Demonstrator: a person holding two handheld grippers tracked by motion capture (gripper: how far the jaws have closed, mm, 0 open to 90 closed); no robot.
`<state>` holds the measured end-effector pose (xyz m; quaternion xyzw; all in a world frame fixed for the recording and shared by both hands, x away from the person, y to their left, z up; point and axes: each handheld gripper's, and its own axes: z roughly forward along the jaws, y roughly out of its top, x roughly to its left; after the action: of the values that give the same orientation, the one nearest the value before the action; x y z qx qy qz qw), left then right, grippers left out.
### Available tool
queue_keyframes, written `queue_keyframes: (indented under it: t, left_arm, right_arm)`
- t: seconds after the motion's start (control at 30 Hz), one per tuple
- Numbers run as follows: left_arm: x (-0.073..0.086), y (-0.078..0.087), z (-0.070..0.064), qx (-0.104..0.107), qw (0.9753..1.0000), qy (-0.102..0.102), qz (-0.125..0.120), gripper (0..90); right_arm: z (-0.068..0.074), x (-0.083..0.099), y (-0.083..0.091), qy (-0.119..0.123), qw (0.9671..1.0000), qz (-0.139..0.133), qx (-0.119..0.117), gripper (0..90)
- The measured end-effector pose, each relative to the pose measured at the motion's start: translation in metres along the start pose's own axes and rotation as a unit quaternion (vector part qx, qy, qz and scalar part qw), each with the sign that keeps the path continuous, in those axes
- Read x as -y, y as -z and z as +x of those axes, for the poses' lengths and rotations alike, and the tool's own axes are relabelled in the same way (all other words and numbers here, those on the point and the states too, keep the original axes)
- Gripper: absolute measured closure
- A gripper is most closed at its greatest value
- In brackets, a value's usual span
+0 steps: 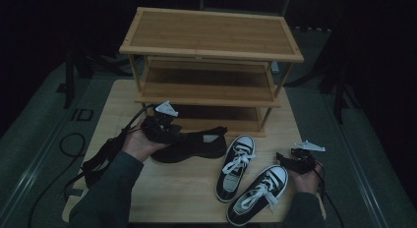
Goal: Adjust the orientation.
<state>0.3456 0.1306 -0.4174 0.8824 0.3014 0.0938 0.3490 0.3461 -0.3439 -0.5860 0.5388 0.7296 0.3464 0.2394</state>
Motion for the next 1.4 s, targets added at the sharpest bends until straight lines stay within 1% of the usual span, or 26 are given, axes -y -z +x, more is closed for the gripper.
queue_keyframes:
  t: [0.07, 0.13, 0.3, 0.33, 0.43, 0.5, 0.57, 0.6, 0.63, 0.73, 0.77, 0.87, 0.93, 1.07, 1.2, 1.27, 1.33, 1.37, 1.4]
  left_arm:
    - [-0.004, -0.004, -0.002, 0.004, 1.0000, -0.004, 0.001, 62.1]
    - [-0.008, -0.009, -0.006, 0.010, 0.9999, -0.012, 0.003, 62.2]
    - [-0.017, -0.023, -0.012, 0.020, 0.9996, -0.019, 0.009, 62.1]
    - [-0.017, -0.023, -0.012, 0.020, 0.9996, -0.019, 0.009, 62.2]
    - [-0.021, -0.034, -0.018, 0.027, 0.9993, -0.024, 0.013, 62.5]
    - [-0.023, -0.040, -0.021, 0.027, 0.9991, -0.029, 0.017, 62.8]
    - [-0.024, -0.049, -0.022, 0.036, 0.9987, -0.029, 0.020, 63.3]
    - [-0.025, -0.053, -0.023, 0.036, 0.9987, -0.029, 0.023, 63.9]
    - [-0.025, -0.058, -0.025, 0.031, 0.9985, -0.034, 0.031, 64.2]
    - [-0.027, -0.070, -0.027, 0.027, 0.9979, -0.043, 0.041, 64.3]
    - [-0.028, -0.074, -0.028, 0.026, 0.9978, -0.043, 0.042, 64.4]
    - [-0.029, -0.082, -0.027, 0.031, 0.9981, -0.035, 0.041, 64.8]
    - [-0.029, -0.087, -0.025, 0.034, 0.9979, -0.029, 0.045, 65.3]
    - [-0.029, -0.096, -0.025, 0.035, 0.9976, -0.026, 0.053, 67.2]
    - [-0.034, -0.107, -0.030, 0.029, 0.9966, -0.040, 0.066, 70.0]
    - [-0.036, -0.111, -0.031, 0.030, 0.9966, -0.039, 0.067, 71.1]
    - [-0.037, -0.115, -0.030, 0.027, 0.9964, -0.038, 0.071, 75.0]
    - [-0.036, -0.118, -0.028, 0.018, 0.9951, -0.044, 0.086, 76.5]
    - [-0.035, -0.119, -0.027, 0.020, 0.9947, -0.045, 0.091, 82.7]
  right_arm:
    - [0.000, 0.000, 0.000, 0.000, 1.0000, -0.001, 0.000, 29.6]
    - [0.000, 0.000, 0.000, 0.000, 1.0000, -0.001, 0.000, 29.6]
    - [0.000, 0.000, 0.000, -0.001, 1.0000, -0.001, 0.000, 29.5]
    - [0.000, 0.000, 0.000, -0.001, 1.0000, -0.001, 0.000, 29.5]
    - [0.000, 0.000, 0.000, 0.000, 1.0000, -0.001, -0.001, 29.1]
    - [0.000, 0.000, 0.000, 0.000, 1.0000, 0.000, -0.002, 28.9]
    - [0.000, 0.000, 0.000, 0.000, 1.0000, 0.000, -0.002, 28.8]
    - [0.000, 0.000, 0.000, 0.000, 1.0000, 0.000, -0.002, 28.8]
    - [0.000, 0.000, 0.000, 0.000, 1.0000, 0.000, -0.002, 28.8]
    - [0.000, 0.000, 0.000, 0.001, 1.0000, 0.000, -0.002, 28.7]
    - [0.000, 0.000, 0.000, 0.001, 1.0000, 0.000, -0.002, 28.7]
    - [0.000, 0.000, 0.000, 0.001, 1.0000, -0.001, -0.002, 28.7]
    - [0.000, 0.000, 0.000, 0.002, 1.0000, 0.000, -0.003, 28.6]
    - [0.000, 0.000, 0.000, 0.002, 1.0000, 0.000, -0.003, 28.6]
    - [0.000, 0.000, -0.001, 0.002, 1.0000, 0.000, -0.003, 28.6]
    - [0.000, 0.000, -0.001, 0.002, 1.0000, 0.000, -0.003, 28.5]
    - [-0.001, 0.000, 0.000, 0.003, 1.0000, 0.000, -0.003, 28.5]
    - [-0.001, 0.000, 0.000, 0.003, 1.0000, 0.000, -0.003, 28.5]
    - [-0.001, 0.000, 0.000, 0.003, 1.0000, 0.000, -0.004, 28.5]
